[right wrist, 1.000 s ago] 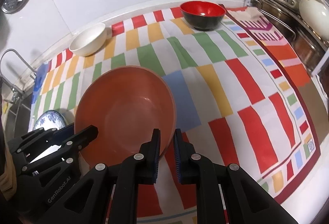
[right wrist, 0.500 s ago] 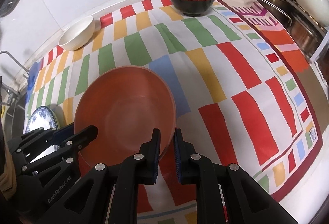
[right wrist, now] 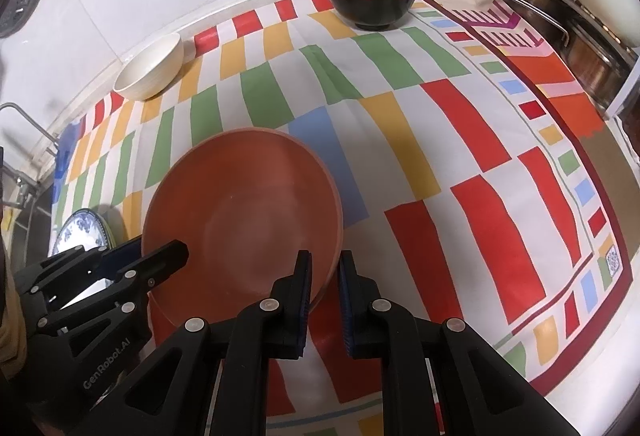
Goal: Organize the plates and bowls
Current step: 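Lower the pink bowl onto the cloth and open both grippers, then move both grippers to the white bowl by the wall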
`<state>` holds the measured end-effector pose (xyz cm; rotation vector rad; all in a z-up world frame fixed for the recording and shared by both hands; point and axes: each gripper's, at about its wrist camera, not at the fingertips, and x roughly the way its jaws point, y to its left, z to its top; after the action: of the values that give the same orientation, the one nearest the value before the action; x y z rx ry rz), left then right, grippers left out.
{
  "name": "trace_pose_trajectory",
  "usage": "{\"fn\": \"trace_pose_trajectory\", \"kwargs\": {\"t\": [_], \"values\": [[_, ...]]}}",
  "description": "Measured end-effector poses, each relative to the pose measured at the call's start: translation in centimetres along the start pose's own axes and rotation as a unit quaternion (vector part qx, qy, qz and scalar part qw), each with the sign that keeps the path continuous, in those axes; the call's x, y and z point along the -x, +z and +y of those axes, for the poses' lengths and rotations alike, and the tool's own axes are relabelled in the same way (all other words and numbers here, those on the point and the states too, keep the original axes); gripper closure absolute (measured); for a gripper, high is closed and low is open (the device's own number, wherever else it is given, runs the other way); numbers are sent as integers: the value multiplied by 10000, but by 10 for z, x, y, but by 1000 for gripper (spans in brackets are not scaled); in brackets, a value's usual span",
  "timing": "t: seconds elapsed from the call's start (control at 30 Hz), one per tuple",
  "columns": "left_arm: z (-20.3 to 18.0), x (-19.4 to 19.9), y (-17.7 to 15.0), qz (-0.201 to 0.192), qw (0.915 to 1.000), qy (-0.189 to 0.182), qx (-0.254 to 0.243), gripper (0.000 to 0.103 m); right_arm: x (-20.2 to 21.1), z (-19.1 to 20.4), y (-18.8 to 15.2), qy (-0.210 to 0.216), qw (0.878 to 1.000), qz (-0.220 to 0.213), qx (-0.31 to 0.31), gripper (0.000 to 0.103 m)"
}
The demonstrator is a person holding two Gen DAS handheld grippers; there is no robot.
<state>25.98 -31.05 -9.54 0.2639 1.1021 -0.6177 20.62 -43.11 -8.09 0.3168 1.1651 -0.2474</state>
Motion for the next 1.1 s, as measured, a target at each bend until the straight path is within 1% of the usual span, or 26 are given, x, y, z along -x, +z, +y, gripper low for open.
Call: {"fn": "trace_pose_trajectory", "kwargs": {"t": [0.03,0.07,0.13,0.17,0.3,0.37,0.4,0.47,0.57,0.7,0.77,0.87,0.93,1.1], "values": [[0,2,0,-48,10000,38,-30,69,1,0,0,8,10000,-10,3,86],[0,5,1,-96,9999,56,-47,65,2,1,0,13,10000,-47,12,78],[2,11,2,-202,9998,68,-57,61,7,3,0,-14,9999,-154,42,68],[3,14,3,-258,9996,102,-56,57,10,4,0,-28,9997,-220,66,67],[12,29,9,-524,9982,287,-20,50,22,8,4,-124,9988,-467,110,67],[19,38,12,-669,9970,376,41,44,28,10,7,-151,9979,-629,102,66],[23,41,13,-730,9964,421,65,42,32,12,9,-186,9970,-740,110,65],[31,51,17,-923,9941,561,114,39,38,15,14,-222,9952,-945,145,58],[44,63,21,-1137,9907,729,192,35,45,27,24,-203,9919,-1206,331,54],[60,79,30,-1396,9854,924,300,29,53,46,39,13,9877,-1426,637,54],[69,86,34,-1503,9827,1015,364,27,55,56,49,169,9849,-1534,786,49],[83,94,39,-1630,9784,1192,449,22,57,70,65,268,9809,-1661,975,48],[92,98,44,-1711,9748,1345,493,20,56,77,75,314,9790,-1691,1097,48],[110,102,54,-1800,9696,1537,614,20,53,94,103,496,9755,-1687,1321,48]]}}
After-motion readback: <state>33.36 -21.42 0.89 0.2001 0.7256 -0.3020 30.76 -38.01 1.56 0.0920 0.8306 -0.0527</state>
